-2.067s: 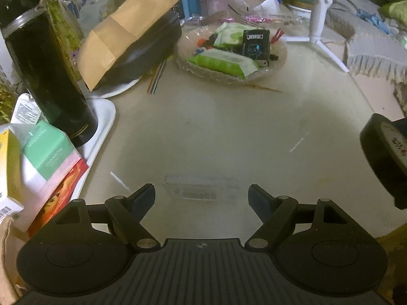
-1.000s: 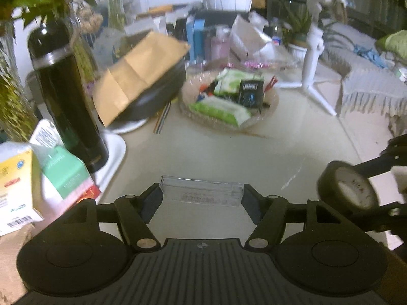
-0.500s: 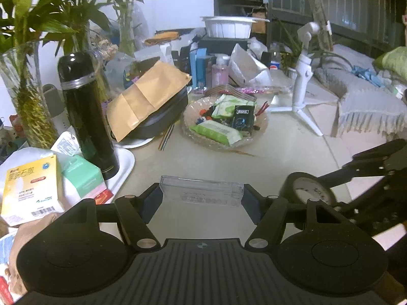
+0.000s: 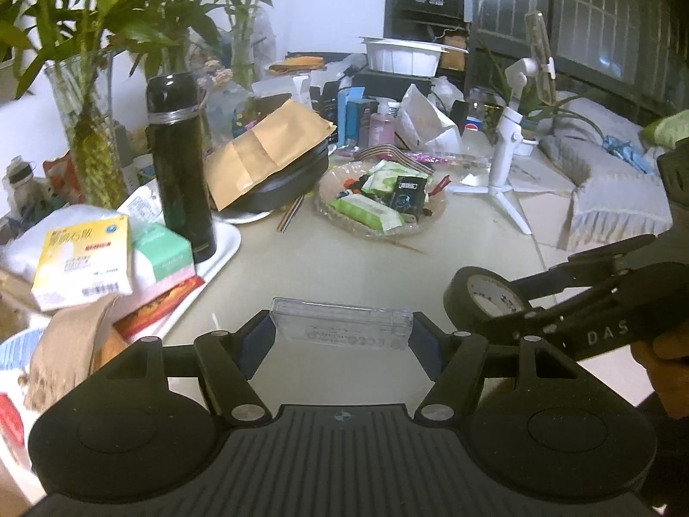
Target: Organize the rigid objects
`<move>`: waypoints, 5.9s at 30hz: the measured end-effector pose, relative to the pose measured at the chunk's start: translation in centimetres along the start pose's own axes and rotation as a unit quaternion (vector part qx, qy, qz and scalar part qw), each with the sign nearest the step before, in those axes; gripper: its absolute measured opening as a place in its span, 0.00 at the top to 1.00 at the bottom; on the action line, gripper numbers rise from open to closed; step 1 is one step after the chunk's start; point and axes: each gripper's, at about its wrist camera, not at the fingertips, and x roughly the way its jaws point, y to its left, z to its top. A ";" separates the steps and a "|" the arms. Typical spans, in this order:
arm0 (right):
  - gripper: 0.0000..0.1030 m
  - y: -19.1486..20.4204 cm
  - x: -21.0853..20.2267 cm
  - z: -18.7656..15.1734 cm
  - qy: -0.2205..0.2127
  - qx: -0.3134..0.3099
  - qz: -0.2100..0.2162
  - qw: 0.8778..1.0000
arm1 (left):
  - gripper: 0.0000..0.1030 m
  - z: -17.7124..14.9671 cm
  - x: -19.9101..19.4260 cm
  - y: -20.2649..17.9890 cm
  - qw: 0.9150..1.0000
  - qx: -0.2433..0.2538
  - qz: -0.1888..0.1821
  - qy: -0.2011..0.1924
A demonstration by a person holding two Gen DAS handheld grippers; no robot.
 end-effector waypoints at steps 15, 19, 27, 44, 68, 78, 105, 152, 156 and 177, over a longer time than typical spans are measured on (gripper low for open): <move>0.27 1.1 -2.9 -2.7 -0.013 0.013 -0.010 1.000 | 0.35 -3.2 -3.7 -1.0 0.999 -0.032 -0.004 0.009; 0.27 1.5 -3.4 -3.3 -0.013 0.013 -0.008 1.000 | 0.35 -4.0 -4.5 -1.2 0.999 -0.048 -0.006 0.015; 0.27 2.6 -4.3 -4.2 -0.017 0.008 -0.002 1.000 | 0.35 -5.5 -5.0 -1.5 0.995 -0.088 0.014 0.037; 0.27 3.6 -5.2 -5.4 -0.014 -0.002 0.007 1.000 | 0.34 -7.3 -3.6 1.5 0.965 -0.250 0.043 0.071; 0.27 4.8 -6.0 -7.6 0.015 -0.013 0.013 1.000 | 0.23 -7.3 -6.8 -3.1 0.991 -0.108 0.057 0.051; 0.27 4.6 -6.0 -7.6 0.016 -0.013 0.011 1.000 | 0.23 -7.3 -7.0 -3.3 0.991 -0.104 0.058 0.053; 0.00 5.0 -7.1 -9.6 0.022 -0.026 -0.066 0.997 | 0.04 -8.5 -9.3 -3.9 0.986 -0.124 0.108 0.031; 0.00 7.1 -6.1 -13.5 0.137 -0.044 -0.102 0.984 | 0.00 -12.2 -9.3 -4.6 0.965 -0.127 0.116 0.199; 0.00 7.0 -6.0 -13.5 0.137 -0.041 -0.102 0.984 | 0.00 -12.2 -9.1 -4.6 0.965 -0.125 0.116 0.201; 0.00 7.0 -5.9 -13.5 0.136 -0.041 -0.105 0.984 | 0.00 -12.1 -9.2 -4.6 0.966 -0.127 0.110 0.198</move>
